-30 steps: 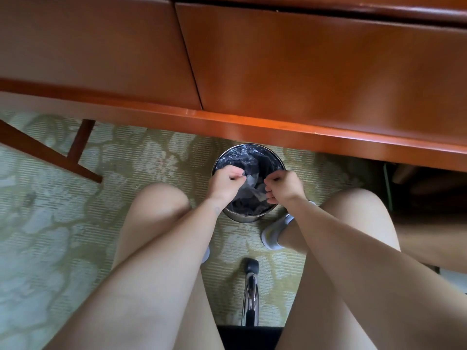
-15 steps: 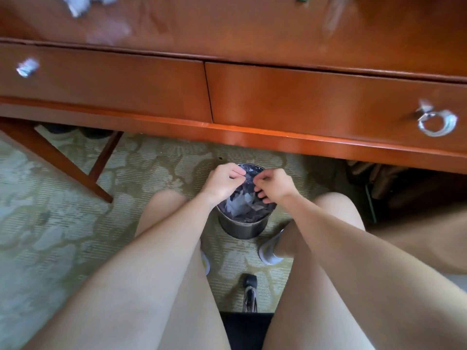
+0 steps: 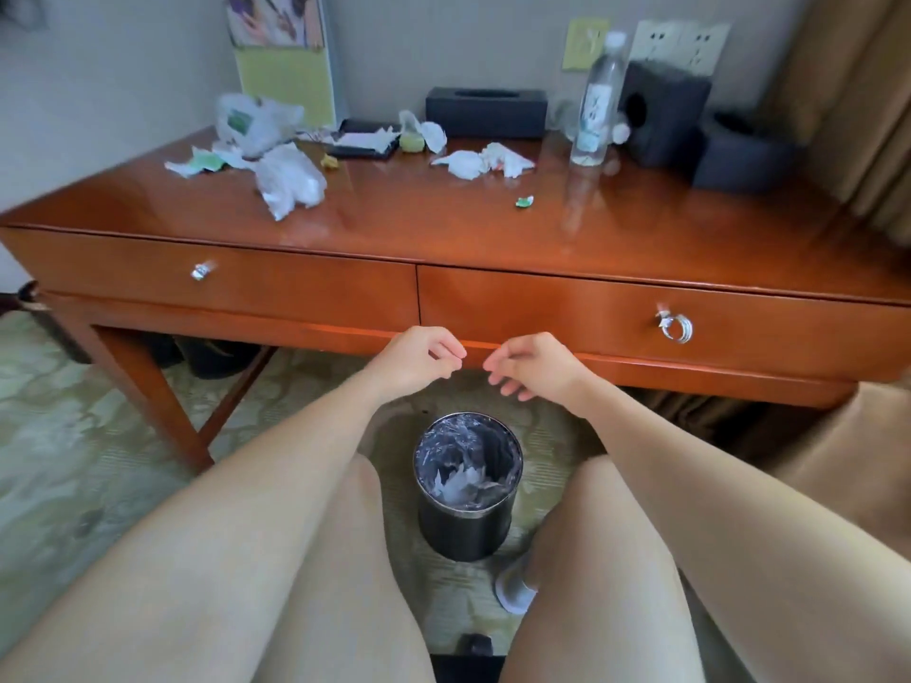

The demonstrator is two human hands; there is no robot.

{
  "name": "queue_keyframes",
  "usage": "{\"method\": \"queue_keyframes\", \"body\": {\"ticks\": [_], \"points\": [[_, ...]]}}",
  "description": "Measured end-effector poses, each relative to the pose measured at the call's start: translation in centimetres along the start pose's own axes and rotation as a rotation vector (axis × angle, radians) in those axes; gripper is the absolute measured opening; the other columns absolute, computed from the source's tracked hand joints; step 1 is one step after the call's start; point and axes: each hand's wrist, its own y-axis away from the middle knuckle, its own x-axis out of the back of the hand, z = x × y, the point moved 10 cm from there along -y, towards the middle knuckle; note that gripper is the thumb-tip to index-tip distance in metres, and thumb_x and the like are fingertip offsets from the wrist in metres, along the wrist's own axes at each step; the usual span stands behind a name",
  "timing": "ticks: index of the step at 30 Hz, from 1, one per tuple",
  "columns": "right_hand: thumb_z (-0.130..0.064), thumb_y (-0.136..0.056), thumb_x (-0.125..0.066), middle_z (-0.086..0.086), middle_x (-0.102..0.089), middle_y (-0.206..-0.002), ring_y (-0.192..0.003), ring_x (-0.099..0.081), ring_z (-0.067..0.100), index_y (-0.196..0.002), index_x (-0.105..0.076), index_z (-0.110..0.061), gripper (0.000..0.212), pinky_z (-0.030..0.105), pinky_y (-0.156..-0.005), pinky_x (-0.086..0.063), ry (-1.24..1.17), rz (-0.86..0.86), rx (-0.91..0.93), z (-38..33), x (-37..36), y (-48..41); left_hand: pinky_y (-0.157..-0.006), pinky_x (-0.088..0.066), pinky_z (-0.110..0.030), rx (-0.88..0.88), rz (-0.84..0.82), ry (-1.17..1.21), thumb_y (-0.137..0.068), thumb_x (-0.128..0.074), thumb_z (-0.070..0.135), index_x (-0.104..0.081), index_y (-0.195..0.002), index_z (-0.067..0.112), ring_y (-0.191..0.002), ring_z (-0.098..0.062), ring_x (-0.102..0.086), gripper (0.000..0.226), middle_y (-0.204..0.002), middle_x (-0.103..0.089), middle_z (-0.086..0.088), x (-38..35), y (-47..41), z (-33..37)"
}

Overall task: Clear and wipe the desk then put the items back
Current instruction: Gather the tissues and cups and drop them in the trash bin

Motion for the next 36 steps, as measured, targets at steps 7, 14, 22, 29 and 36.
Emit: {"method": "queue_keyframes", "body": {"ticks": [7,14,22,29,36], "points": [[-0.022,-0.095,-0.059,0.003,-0.074,-0.092,-0.071,-0.065,0.012,-0.095,-0.072,-0.015,0.015,0.022,-0.058,-0.052,-0.140,0.089,0.149,-7.6,9.3,1.7,-0.063,-0.054,-0.018,-0.089,0.109,0.080,-0.096,-0.059,0.024,-0.067,-0.103,0.016,-0.069,-0.009,-0.070,0.013,-0.088,-0.071,-0.001,7.5,-1.0,6.2],[-0.019,-0.092,-0.061,0.003,-0.071,-0.085,-0.068,-0.060,0.011,-0.088,-0.071,-0.020,0.010,0.025,-0.062,-0.053,-0.161,0.442,0.110,-5.8,16.6,-3.9,-0.072,-0.057,-0.023,-0.113,0.348,0.251,-0.096,-0.058,0.019,-0.063,-0.110,0.019,-0.080,-0.012,-0.069,0.015,-0.089,-0.070,-0.001,12.6,-6.4,7.4],[-0.034,-0.090,-0.065,-0.007,-0.067,-0.088,-0.074,-0.062,0.011,-0.099,-0.067,-0.029,0.010,0.031,-0.074,-0.055,0.113,0.536,0.113,-5.5,18.6,-12.0,-0.069,-0.058,-0.023,-0.025,0.289,0.262,-0.093,-0.063,0.021,-0.061,-0.116,0.021,-0.086,-0.011,-0.069,0.022,-0.096,-0.069,0.001,13.5,-16.3,4.3],[-0.039,-0.088,-0.064,-0.014,-0.058,-0.083,-0.087,-0.056,0.011,-0.092,-0.065,-0.037,0.004,0.030,-0.072,-0.042,0.497,0.380,0.198,-8.2,17.0,-19.7,-0.068,-0.058,-0.021,-0.081,0.468,0.125,-0.093,-0.063,0.025,-0.061,-0.110,0.028,-0.077,-0.006,-0.068,0.017,-0.090,-0.068,0.009,15.9,-23.9,4.1],[-0.023,-0.088,-0.068,-0.009,-0.062,-0.082,-0.079,-0.059,0.012,-0.088,-0.069,-0.025,0.002,0.037,-0.079,-0.052,0.223,0.574,0.271,-8.2,20.7,-24.9,-0.078,-0.054,-0.033,-0.273,0.700,-0.164,-0.093,-0.059,0.028,-0.063,-0.107,0.027,-0.091,-0.006,-0.060,0.014,-0.098,-0.063,0.014,17.5,-28.5,6.9]]}}
